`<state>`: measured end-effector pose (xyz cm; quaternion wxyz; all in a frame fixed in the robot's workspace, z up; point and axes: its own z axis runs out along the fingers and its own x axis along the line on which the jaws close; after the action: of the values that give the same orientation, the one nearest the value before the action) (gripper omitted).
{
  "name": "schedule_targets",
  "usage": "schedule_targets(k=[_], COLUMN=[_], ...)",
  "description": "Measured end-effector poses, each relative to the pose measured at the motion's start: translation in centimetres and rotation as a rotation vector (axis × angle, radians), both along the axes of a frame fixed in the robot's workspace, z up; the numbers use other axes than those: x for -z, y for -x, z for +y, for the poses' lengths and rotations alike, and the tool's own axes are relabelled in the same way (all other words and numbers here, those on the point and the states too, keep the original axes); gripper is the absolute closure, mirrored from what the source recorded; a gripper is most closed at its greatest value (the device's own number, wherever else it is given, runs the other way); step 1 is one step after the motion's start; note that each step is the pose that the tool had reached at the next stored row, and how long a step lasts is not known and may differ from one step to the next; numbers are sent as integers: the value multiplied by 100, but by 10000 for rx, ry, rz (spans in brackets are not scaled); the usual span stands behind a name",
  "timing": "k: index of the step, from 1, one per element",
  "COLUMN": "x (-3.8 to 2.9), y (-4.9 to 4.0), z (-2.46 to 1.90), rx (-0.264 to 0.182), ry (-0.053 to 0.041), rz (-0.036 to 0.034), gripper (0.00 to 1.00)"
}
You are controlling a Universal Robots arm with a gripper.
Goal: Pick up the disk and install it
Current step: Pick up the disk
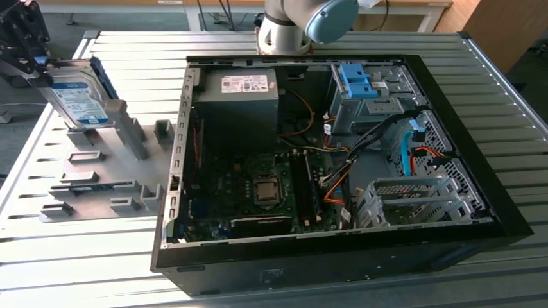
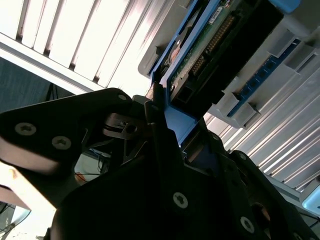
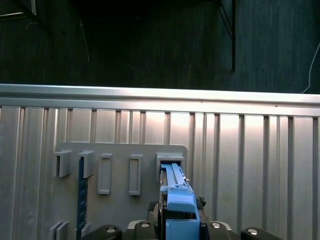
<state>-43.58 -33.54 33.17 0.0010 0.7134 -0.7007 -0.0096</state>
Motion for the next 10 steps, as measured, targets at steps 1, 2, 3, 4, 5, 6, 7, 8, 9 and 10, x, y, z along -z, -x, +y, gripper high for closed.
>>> schedule_targets(k=[1,2,3,4,5,6,7,8,9,10], x=[-9,-12,-12,-13,-14,-16,-16,-16,-25,-33], y=[0,0,0,0,0,0,0,0,0,0], z=[0,0,0,0,0,0,0,0,0,0], rx=[0,0,0,0,0,0,0,0,0,0], ry=[0,0,-1,-1,-1,0,0,0,0,0], rz=[1,-1,-2,-3,-1,1,0,-1,1,0], gripper=[63,63,63,63,63,63,63,63,63,63])
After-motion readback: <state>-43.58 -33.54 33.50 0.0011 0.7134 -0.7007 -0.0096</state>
